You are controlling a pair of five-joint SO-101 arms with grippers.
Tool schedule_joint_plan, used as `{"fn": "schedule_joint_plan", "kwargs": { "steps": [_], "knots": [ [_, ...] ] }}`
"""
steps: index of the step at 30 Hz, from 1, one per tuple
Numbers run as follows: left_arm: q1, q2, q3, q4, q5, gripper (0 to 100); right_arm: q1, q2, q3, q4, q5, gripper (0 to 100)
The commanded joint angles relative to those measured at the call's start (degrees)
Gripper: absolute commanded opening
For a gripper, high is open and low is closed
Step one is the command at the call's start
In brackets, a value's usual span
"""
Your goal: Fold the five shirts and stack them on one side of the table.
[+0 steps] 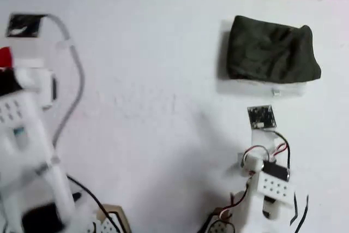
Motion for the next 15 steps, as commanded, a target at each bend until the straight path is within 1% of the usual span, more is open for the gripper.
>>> {"fn": "schedule_joint_plan", "kwargs": {
  "steps": [1,4,8,12,15],
  "knots": [
    [10.9,-11.0,-1.5,-2.1,0.7,2,0.4,-5.4,1.0,0.0,0.4,3.4],
    [17.1,-13.5,-1.8,-4.2,0.7,2,0.4,-9.1,2.2,1.5,0.4,3.4],
    [25.0,-13.5,-1.8,-7.8,0.8,2,0.4,-13.8,3.7,3.2,0.4,3.4],
    [34.4,-13.5,-1.8,-11.4,0.8,2,0.4,-18.2,5.2,4.3,0.4,3.4],
    [41.3,-13.4,-1.4,-12.7,0.8,2,0.4,-21.0,5.8,5.7,0.4,3.4]
  ]
}}
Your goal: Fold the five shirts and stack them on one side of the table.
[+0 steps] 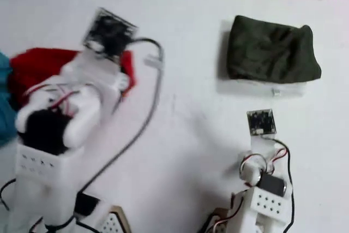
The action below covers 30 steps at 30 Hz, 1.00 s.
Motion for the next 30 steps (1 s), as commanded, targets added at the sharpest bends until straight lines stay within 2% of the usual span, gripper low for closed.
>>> {"fn": "schedule_joint_plan", "kwargs": {
  "steps": [1,7,11,17,20,23,26,30],
  "knots": [
    [8.4,-1.1,-1.4,-2.5,0.4,2,0.5,-3.4,0.2,1.2,0.4,3.4],
    [13.5,2.8,-1.5,-2.0,0.4,2,0.4,-6.8,0.8,3.4,0.4,3.5],
    [13.2,5.5,-1.4,-1.6,0.4,2,0.4,-7.4,1.1,3.5,0.4,3.5],
    [11.2,9.5,-0.9,6.5,-0.1,2,0.4,-7.4,1.1,3.5,0.4,3.5],
    [5.4,12.0,4.3,8.5,-0.2,2,0.5,-7.4,1.1,3.5,0.4,3.5],
    [-2.5,14.8,12.9,6.1,-2.6,2,0.5,-7.4,1.1,3.5,0.4,3.5],
    [-10.4,18.1,19.6,-1.3,-8.8,2,0.4,-7.4,1.1,3.5,0.4,3.5],
    [-22.2,22.0,23.8,-13.6,-9.6,2,0.4,-7.4,1.1,3.5,0.4,3.5]
  ]
}}
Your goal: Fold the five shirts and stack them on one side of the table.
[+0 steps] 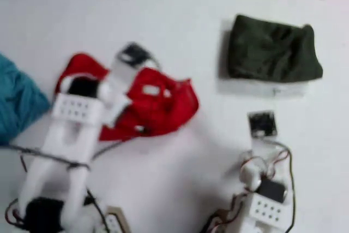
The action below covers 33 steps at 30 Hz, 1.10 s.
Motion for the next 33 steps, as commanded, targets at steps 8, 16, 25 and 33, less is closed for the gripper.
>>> {"fn": "schedule_joint_plan", "kwargs": {
  "steps": [8,16,25,33],
  "knots": [
    [-21.7,8.0,2.2,-13.7,-1.1,5,0.4,-0.9,-0.9,0.3,0.4,3.9],
    [-29.8,10.1,-1.7,-12.5,-1.1,22,-8.0,-0.4,-6.9,0.0,-0.1,9.4],
    [-28.3,10.1,-7.4,5.0,-5.1,22,-15.0,-0.3,-14.8,-0.1,-1.3,10.9],
    [-19.5,7.8,-6.9,11.4,-7.8,22,-16.0,15.4,-27.2,-1.7,-2.7,10.9]
  ]
}}
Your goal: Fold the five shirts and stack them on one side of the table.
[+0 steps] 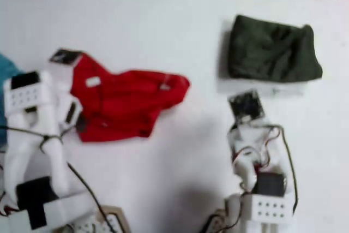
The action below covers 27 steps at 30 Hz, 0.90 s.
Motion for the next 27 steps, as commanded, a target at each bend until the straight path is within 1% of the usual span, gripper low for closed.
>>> {"fn": "schedule_joint_plan", "kwargs": {
  "steps": [1,3,7,11,15,17,19,23,25,27],
  "knots": [
    [5.1,-2.7,-1.5,1.6,-2.0,22,-0.7,12.9,-10.0,-1.5,-3.5,10.9],
    [6.6,-2.8,-1.5,0.2,-2.0,22,-1.6,22.1,-16.5,-1.2,-6.1,10.9],
    [6.9,-2.8,2.8,-6.0,-4.0,22,-7.3,38.4,-28.7,0.8,-6.9,10.9],
    [6.7,-2.8,11.6,-14.3,-6.4,22,-15.1,51.5,-39.5,4.2,-6.9,10.9],
    [6.7,-2.8,15.5,-23.8,-5.9,22,-21.8,65.3,-47.6,4.2,-7.0,10.9],
    [6.7,-2.8,15.9,-27.9,-4.3,22,-24.2,72.6,-52.6,4.2,-7.0,10.9],
    [6.2,-2.8,15.8,-31.2,-2.1,22,-25.8,79.5,-58.1,4.2,-7.5,10.9],
    [4.7,-2.8,15.5,-36.7,0.9,22,-27.1,92.9,-69.9,4.5,-13.1,10.9],
    [3.9,-2.8,15.5,-37.4,1.9,22,-27.2,98.9,-75.2,5.2,-13.8,10.9],
    [3.4,-2.9,15.9,-37.0,1.9,22,-27.2,104.4,-80.5,8.2,-14.1,10.9]
  ]
}}
